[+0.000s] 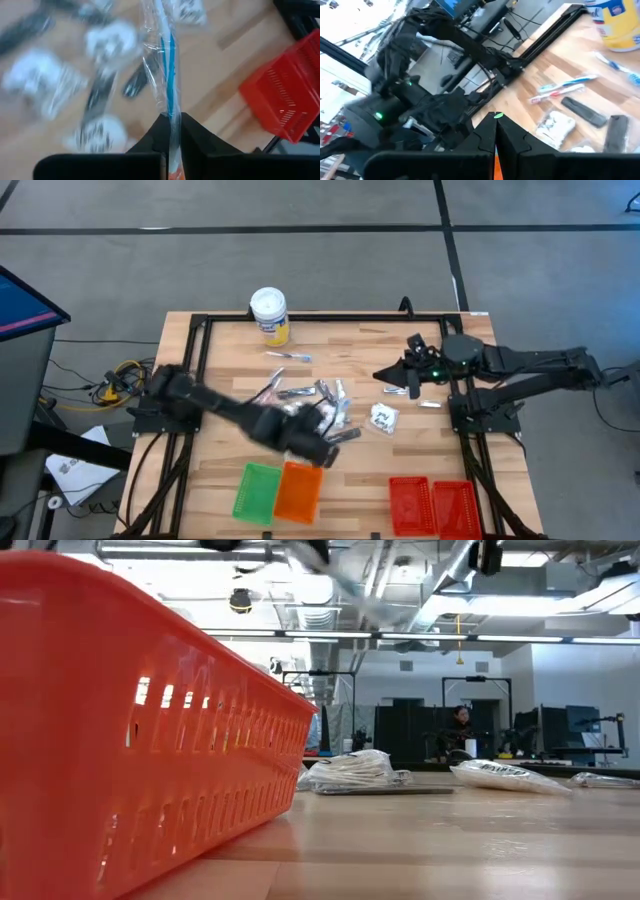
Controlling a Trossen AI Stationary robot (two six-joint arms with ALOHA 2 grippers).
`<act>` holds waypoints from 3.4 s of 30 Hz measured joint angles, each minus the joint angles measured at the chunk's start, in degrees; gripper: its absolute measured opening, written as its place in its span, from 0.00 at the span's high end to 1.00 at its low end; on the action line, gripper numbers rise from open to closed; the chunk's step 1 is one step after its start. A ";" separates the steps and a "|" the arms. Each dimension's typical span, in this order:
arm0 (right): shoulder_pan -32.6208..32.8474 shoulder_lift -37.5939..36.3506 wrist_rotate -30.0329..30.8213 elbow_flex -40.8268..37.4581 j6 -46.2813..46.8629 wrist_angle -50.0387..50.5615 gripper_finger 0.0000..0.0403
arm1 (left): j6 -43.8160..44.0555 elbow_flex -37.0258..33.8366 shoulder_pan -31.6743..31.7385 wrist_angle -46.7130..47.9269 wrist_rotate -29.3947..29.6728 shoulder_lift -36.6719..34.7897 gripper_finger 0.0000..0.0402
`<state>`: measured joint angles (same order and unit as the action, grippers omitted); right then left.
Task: Pick & Place Travel size toiletries
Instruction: Put the blue toothbrush into the green basket, then put the white vanity pack into the orange basket
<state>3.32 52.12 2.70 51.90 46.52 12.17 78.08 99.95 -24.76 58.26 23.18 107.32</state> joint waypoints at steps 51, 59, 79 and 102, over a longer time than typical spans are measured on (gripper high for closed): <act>10.97 0.04 8.08 0.00 0.03 -1.69 1.00 | 37.61 -25.02 -29.72 -10.33 -14.06 -7.80 0.93; 10.97 0.04 8.08 0.00 0.04 -1.69 1.00 | 38.95 -25.83 -29.58 -10.75 -13.58 -7.80 0.86; 10.97 0.06 8.06 0.00 0.06 -1.67 1.00 | 38.95 -25.85 -29.71 -10.51 -7.70 -10.91 0.74; 6.47 0.04 1.03 0.00 -0.47 5.19 1.00 | 0.16 -25.85 -9.81 -23.19 9.14 -25.61 0.85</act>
<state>9.79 52.16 3.74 51.90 46.05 17.36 78.25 74.11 -34.58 35.07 32.32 81.71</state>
